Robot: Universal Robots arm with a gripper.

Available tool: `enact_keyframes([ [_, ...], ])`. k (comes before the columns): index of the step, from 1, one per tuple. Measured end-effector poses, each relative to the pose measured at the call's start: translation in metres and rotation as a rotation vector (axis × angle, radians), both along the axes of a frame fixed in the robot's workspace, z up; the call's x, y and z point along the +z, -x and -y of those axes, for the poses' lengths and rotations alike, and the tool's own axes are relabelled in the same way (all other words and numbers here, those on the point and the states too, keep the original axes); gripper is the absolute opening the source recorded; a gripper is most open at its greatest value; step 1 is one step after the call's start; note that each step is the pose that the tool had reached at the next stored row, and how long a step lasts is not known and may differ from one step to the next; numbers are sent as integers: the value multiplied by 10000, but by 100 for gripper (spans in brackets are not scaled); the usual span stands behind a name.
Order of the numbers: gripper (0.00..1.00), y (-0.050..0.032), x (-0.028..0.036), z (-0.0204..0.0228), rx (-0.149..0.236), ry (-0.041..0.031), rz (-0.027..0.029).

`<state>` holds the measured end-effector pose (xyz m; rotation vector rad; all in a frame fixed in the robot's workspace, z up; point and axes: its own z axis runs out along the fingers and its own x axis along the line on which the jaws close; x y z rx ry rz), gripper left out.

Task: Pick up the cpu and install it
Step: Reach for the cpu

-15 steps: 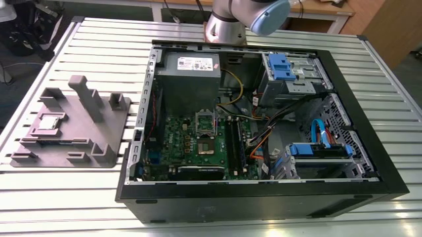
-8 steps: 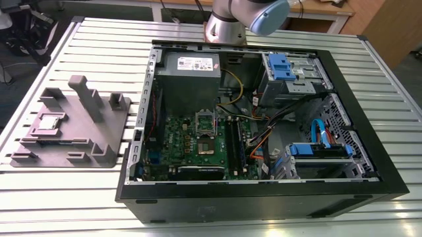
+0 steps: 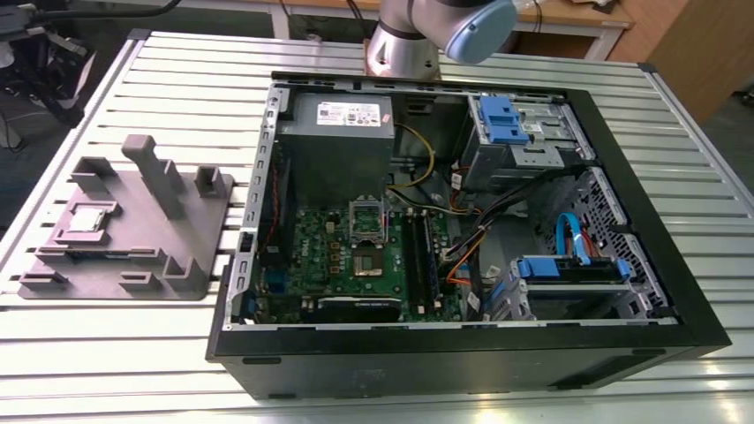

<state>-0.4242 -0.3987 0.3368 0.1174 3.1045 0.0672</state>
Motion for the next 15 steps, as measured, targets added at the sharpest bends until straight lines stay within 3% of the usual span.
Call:
enact_keyframes([
  [8,11,76,-99,0,-1,16,0],
  [15,11,77,-103,0,-1,17,-1],
])
